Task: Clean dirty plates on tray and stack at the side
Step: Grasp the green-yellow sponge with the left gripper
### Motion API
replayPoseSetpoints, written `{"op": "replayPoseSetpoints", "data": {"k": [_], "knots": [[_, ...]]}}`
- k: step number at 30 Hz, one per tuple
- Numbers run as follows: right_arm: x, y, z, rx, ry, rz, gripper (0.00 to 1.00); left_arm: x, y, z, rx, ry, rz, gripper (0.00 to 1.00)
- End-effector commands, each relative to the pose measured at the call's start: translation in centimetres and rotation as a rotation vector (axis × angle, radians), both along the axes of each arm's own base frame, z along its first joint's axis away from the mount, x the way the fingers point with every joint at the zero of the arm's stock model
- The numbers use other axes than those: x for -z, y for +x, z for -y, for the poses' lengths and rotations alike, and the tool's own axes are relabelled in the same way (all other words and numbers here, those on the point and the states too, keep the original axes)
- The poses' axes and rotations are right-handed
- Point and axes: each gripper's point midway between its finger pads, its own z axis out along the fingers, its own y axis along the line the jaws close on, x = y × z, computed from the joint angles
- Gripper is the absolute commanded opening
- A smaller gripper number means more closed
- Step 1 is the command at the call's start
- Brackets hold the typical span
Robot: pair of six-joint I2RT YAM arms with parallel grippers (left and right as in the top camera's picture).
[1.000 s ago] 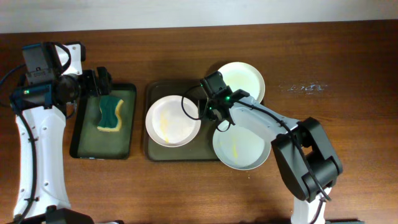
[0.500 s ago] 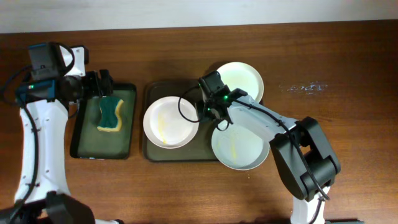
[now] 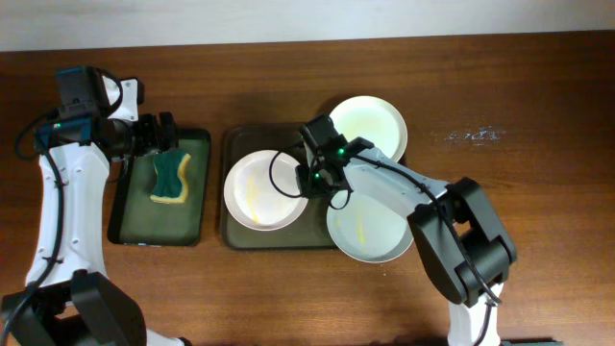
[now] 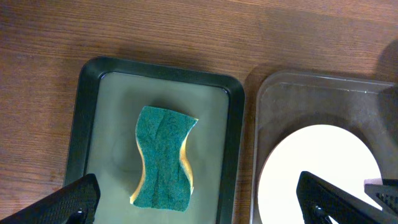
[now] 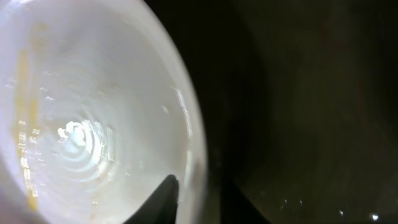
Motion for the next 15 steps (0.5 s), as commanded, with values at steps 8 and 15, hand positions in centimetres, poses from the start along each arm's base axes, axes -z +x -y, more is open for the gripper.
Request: {"op": "replayPoseSetpoints", "data": {"k": [8,15], "knots": [[1.3,-0.4,0.9,0.122,-0.042,-0.057,0.04,4.8,-1.4,-1.4,-0.034,0.053,-0.174,0.93],[1.4,-0.4,1.3,0.129,-0.067,-0.053,0.04,9.3,-1.9,-2.2,0.003,0.095,-0.301,0.89]]}}
